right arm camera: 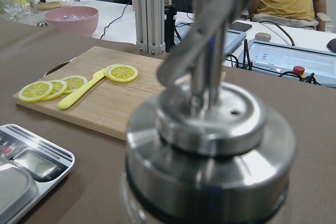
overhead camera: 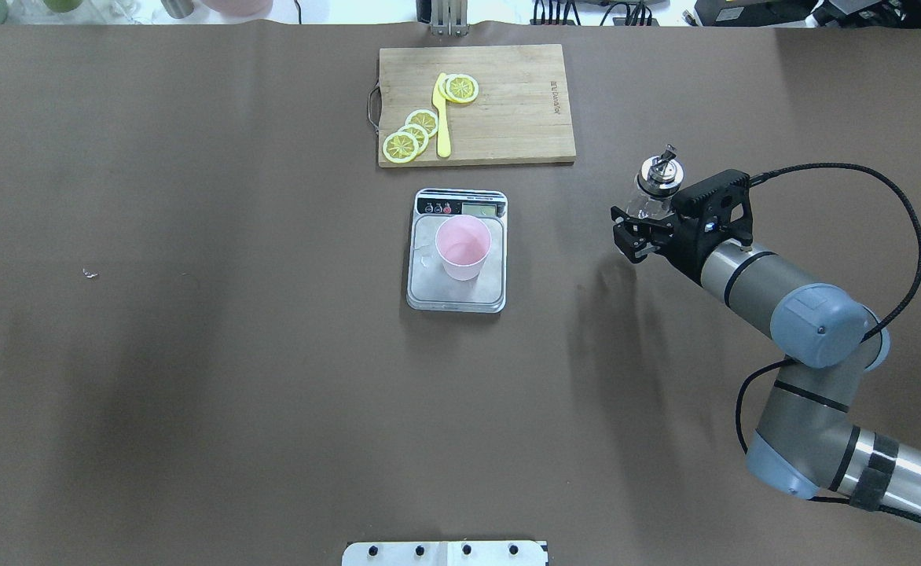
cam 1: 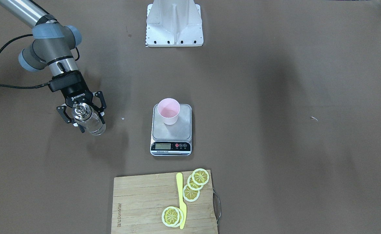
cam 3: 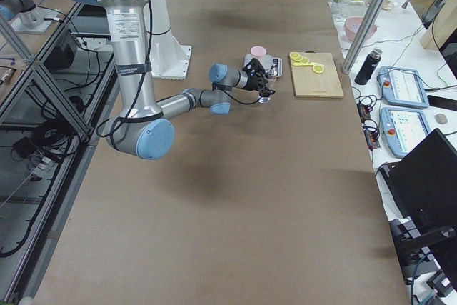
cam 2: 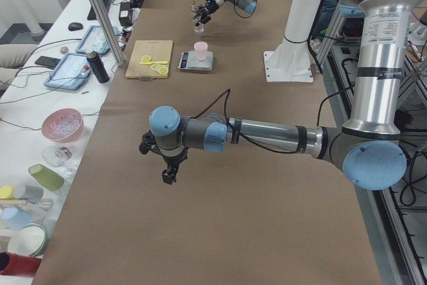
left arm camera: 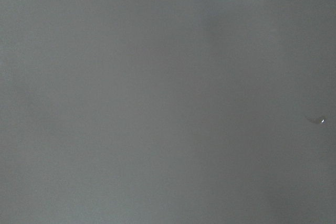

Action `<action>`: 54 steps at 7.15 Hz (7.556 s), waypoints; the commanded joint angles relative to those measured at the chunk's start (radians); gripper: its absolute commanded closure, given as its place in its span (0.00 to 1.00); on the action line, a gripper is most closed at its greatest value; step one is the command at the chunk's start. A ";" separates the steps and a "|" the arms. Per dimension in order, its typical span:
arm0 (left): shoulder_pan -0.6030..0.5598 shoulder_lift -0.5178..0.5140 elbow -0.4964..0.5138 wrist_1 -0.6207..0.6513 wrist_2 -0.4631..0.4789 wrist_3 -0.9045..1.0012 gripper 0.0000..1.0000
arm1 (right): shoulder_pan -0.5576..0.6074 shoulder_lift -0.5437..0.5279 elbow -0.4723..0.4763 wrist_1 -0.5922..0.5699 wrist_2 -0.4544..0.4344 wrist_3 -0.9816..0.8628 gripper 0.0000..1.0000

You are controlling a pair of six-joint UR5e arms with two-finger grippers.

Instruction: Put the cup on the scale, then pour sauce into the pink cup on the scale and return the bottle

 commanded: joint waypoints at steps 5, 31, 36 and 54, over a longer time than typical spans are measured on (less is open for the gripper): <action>0.000 0.010 -0.009 0.000 0.002 -0.001 0.00 | -0.065 -0.037 0.002 0.013 -0.066 -0.002 0.77; -0.005 0.013 -0.038 -0.002 0.009 -0.023 0.00 | -0.083 -0.065 -0.028 0.091 -0.066 0.000 0.01; -0.005 0.013 -0.038 -0.002 0.009 -0.023 0.00 | -0.129 -0.068 -0.024 0.091 -0.123 0.001 0.01; -0.006 0.013 -0.035 0.000 0.009 -0.023 0.00 | -0.148 -0.442 0.001 0.469 -0.088 -0.002 0.00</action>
